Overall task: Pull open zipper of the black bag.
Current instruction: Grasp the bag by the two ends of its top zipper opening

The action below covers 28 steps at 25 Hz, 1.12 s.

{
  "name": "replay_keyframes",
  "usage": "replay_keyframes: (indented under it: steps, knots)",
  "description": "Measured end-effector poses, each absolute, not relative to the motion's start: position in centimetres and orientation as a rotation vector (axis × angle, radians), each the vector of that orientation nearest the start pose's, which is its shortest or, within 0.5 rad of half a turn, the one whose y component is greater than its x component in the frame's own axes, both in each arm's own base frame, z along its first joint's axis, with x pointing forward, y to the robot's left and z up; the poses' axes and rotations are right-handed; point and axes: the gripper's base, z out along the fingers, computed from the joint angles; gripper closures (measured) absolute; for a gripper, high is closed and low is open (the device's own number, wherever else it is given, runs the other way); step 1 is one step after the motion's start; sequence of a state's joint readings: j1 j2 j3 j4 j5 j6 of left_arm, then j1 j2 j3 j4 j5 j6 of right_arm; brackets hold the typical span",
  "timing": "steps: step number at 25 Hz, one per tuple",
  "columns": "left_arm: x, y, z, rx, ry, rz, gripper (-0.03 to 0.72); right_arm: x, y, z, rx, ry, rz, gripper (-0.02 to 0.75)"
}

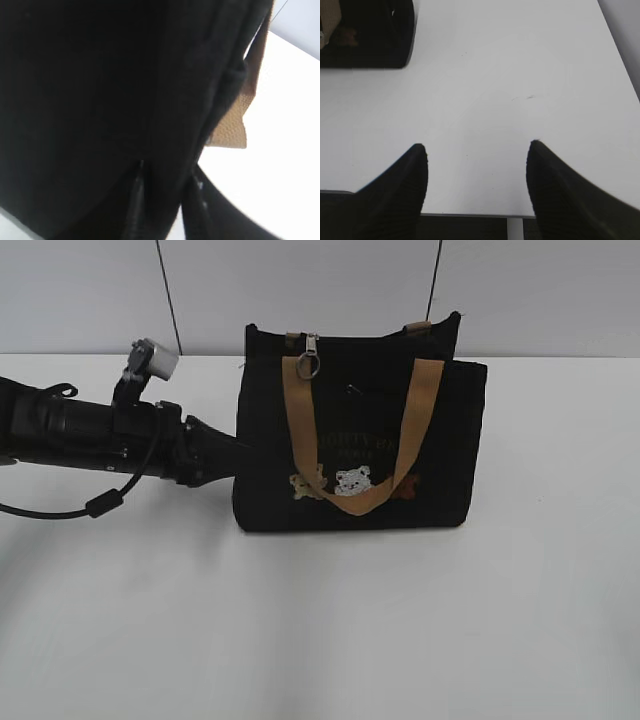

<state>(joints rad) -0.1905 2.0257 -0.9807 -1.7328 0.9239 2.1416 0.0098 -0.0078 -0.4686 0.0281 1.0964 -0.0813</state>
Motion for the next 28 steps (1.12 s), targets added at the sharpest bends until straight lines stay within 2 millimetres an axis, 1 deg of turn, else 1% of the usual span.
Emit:
replay_keyframes:
  steps: [3, 4, 5, 18, 20, 22, 25, 28]
  knots:
    - [34.2, -13.9, 12.9, 0.95, 1.928, -0.966, 0.614, -0.4, 0.2, 26.6, -0.097, 2.101, -0.009, 0.267]
    - [34.2, -13.9, 12.8, 0.95, 1.93, -0.967, 0.644, -0.4, 0.2, 26.6, -0.097, 2.101, -0.009, 0.267]
    - [34.2, -13.9, 12.8, 0.95, 1.931, -0.968, 0.652, -0.4, 0.2, 26.6, -0.097, 2.101, -0.009, 0.267]
    - [34.2, -13.9, 12.7, 0.948, 1.934, -0.968, 0.653, -0.4, 0.3, 26.6, -0.097, 2.098, 0.0, 0.267]
    - [34.2, -13.9, 12.7, 0.948, 1.934, -0.968, 0.653, -0.4, 0.4, 27.2, -0.096, 2.056, 0.022, 0.267]
    - [34.2, -13.9, 12.7, 0.948, 1.933, -0.971, 0.653, -0.2, 0.7, 28.4, -0.092, 1.989, 0.069, 0.267]
    - [34.2, -13.9, 12.7, 0.948, 1.933, -0.971, 0.653, 1.8, 1.4, 29.8, -0.071, 1.984, 0.177, 0.267]
    - [34.2, -13.9, 12.7, 0.948, 1.933, -0.971, 0.653, 5.1, 2.1, 30.0, -0.07, 2.065, 0.296, 0.267]
